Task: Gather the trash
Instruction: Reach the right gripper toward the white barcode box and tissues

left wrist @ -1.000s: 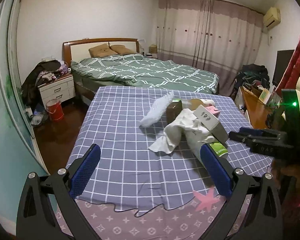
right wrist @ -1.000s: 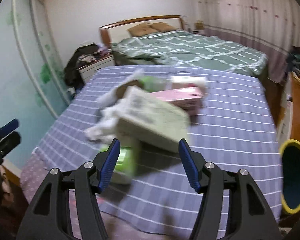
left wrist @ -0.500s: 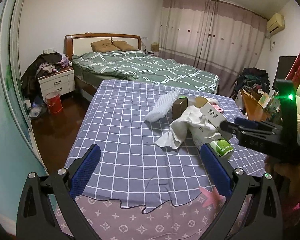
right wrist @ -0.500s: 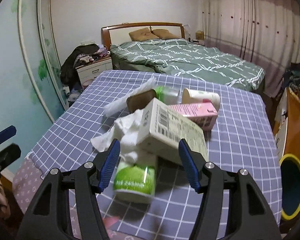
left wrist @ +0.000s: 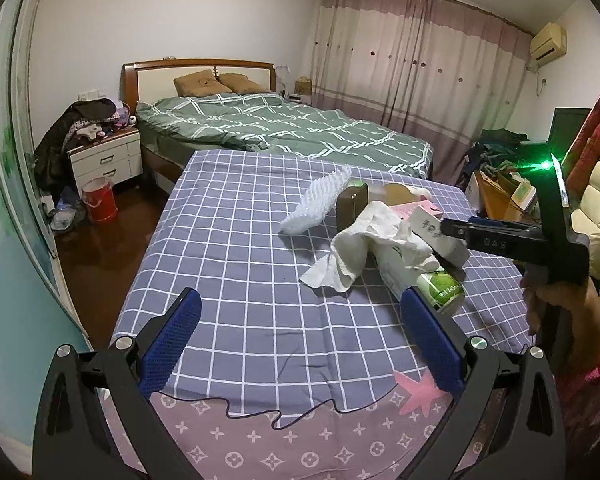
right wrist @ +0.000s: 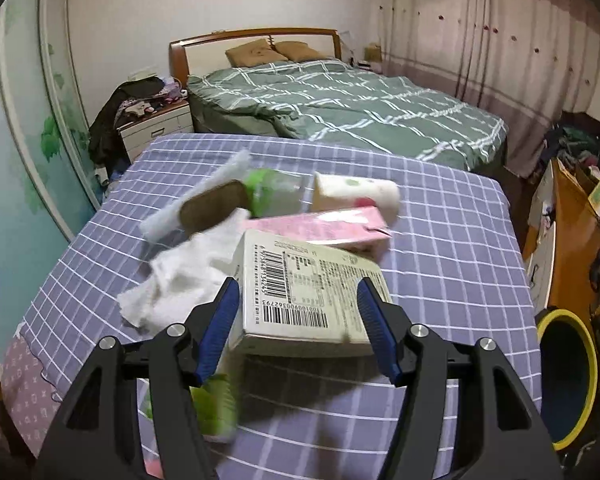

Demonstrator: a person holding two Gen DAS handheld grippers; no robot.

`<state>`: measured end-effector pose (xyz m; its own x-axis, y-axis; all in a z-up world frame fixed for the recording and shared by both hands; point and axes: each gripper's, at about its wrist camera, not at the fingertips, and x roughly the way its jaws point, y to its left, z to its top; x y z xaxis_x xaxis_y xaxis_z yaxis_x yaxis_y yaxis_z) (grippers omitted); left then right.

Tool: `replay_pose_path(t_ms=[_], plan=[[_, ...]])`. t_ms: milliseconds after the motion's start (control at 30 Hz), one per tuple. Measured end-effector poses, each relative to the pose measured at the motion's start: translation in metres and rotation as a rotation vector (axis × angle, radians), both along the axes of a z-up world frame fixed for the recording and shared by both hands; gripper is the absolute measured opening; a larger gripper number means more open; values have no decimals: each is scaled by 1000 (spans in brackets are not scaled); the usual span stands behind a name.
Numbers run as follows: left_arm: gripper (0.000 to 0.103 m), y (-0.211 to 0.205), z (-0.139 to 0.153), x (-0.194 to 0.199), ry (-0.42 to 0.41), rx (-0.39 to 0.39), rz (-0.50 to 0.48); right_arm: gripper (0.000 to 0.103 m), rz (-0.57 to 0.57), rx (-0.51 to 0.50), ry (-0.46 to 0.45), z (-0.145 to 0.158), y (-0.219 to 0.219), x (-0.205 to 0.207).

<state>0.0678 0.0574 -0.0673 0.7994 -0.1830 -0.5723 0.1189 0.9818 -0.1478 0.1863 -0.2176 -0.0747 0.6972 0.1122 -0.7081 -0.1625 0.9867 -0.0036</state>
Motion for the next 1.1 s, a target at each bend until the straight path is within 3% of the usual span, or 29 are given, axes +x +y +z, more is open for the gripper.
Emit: replay_pose_path(t_ms=[167, 300, 500, 667, 767, 833, 933, 1100], plan=[[98, -7, -1, 2, 3, 8, -12, 58, -71, -44, 54, -14, -35, -1], [98, -12, -1, 4, 3, 14, -21, 58, -87, 8, 45, -13, -50, -6], [98, -19, 2, 5, -2, 21, -30, 58, 108, 141, 5, 1, -6, -16], [98, -17, 4, 1, -7, 22, -29, 57, 215, 93, 23, -2, 48, -9], [98, -15, 5, 1, -9, 20, -28, 46, 225, 67, 42, -6, 60, -2], [98, -15, 5, 0, -9, 17, -29, 25, 224, 50, 56, -9, 63, 0], [98, -15, 3, 0, -6, 15, -31, 8, 222, 42, 56, -9, 62, 0], [98, -16, 3, 2, -3, 15, -34, 4, 228, 78, 4, 9, 54, -7]])
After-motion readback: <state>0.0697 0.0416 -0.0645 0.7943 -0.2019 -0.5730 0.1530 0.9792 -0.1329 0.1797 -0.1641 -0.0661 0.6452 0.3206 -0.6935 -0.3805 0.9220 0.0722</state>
